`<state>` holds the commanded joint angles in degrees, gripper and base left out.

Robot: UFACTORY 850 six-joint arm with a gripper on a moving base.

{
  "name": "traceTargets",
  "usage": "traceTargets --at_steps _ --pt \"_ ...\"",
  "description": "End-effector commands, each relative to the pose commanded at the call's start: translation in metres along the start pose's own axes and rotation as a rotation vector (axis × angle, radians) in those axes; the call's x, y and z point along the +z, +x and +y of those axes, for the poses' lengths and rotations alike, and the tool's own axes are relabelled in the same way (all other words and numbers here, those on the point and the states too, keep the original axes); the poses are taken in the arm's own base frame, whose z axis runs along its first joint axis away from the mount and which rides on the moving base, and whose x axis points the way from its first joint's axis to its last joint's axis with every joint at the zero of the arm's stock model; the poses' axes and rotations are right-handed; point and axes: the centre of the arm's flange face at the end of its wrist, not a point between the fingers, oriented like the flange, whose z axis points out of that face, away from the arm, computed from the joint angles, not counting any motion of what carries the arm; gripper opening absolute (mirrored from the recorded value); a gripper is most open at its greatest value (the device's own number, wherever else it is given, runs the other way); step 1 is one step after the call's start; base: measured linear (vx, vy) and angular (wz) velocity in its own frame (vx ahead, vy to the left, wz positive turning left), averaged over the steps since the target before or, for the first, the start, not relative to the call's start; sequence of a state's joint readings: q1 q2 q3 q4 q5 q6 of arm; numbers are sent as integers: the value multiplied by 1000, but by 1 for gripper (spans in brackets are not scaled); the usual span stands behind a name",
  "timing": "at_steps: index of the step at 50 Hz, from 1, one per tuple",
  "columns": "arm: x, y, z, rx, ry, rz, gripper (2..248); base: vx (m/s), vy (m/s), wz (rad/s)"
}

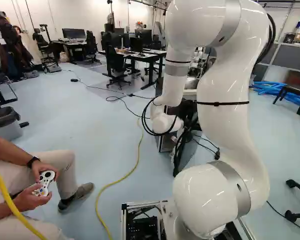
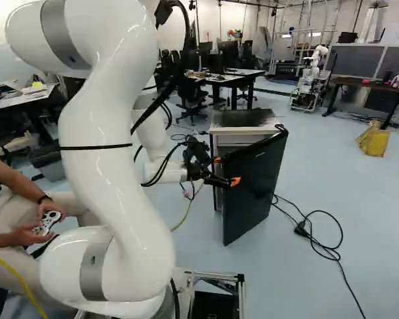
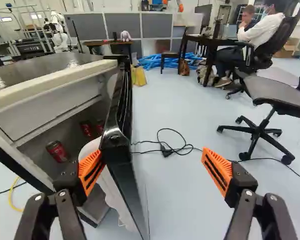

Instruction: Grab a drink from the fridge

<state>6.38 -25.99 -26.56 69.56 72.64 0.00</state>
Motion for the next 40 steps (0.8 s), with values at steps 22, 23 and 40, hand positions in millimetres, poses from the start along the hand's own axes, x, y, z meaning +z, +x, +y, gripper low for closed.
traceTargets --at_steps 22,23,40 --pt "3 2 32 7 -92 -7 247 0 0 0" --pt "3 3 33 7 -97 -8 247 0 0 0" --pt "11 6 57 23 -186 -8 247 0 0 0"
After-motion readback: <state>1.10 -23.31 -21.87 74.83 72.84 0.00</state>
